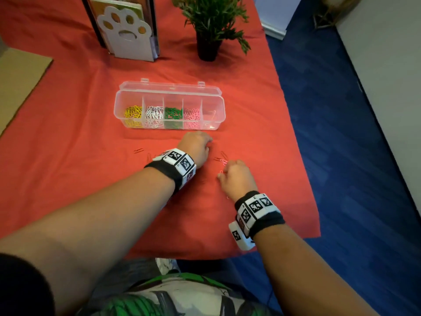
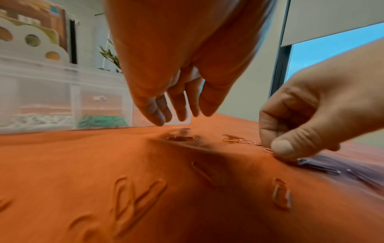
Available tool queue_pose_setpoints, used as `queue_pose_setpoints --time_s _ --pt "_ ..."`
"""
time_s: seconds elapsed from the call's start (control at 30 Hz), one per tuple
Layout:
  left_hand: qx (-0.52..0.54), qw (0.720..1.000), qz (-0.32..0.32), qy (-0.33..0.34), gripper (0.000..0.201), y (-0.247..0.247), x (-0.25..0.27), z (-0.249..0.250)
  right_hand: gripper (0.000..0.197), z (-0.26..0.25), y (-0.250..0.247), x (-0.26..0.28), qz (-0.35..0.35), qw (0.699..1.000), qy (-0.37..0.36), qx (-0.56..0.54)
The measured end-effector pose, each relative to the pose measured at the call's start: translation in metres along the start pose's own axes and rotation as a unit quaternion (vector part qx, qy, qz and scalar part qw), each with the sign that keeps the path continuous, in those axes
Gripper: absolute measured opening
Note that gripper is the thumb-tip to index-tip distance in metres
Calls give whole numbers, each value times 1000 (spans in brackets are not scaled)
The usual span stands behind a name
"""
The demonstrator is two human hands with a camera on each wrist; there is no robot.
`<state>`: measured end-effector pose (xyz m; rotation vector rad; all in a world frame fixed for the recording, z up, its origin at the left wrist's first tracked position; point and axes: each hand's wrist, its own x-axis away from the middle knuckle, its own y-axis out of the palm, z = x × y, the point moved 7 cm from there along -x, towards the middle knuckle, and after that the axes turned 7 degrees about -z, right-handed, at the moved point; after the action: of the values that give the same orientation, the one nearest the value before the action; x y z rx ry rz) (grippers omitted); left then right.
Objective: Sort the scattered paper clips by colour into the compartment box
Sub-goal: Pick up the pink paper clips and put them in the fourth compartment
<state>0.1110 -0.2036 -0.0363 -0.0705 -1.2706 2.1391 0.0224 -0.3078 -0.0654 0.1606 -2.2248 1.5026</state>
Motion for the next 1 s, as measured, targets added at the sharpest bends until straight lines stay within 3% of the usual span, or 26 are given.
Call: queue_pose_setpoints --time_s 0.13,0.23,0.33,0.43,0.6,0.67,0.83,0.9,1.0 --pt "-74 997 -13 30 36 4 -20 10 25 -2 5 1 -5 1000 -17 24" --pt "-120 992 -32 30 36 10 -27 7 18 15 -11 1 11 996 14 -92" --pt "-140 989 -31 20 36 14 -29 -4 23 37 -17 -7 -9 975 50 -218" --pt "-151 988 -19 -10 31 16 -28 -8 20 48 -18 -20 -24 962 68 -263" --pt "-169 985 -10 -18 28 16 -26 -5 9 26 -22 -26 -8 990 13 -137" --pt "-142 990 -1 -12 30 15 -26 -6 20 14 -17 -27 -8 998 -18 -53" --pt "64 995 40 -70 26 0 -12 -11 23 -6 -17 -24 22 992 -59 106" --pt "228 964 15 -139 20 7 -2 -18 25 -8 -17 -26 18 991 -62 117" --pt "498 836 -36 -227 29 29 18 -17 21 0 -18 -34 -9 998 -53 33"
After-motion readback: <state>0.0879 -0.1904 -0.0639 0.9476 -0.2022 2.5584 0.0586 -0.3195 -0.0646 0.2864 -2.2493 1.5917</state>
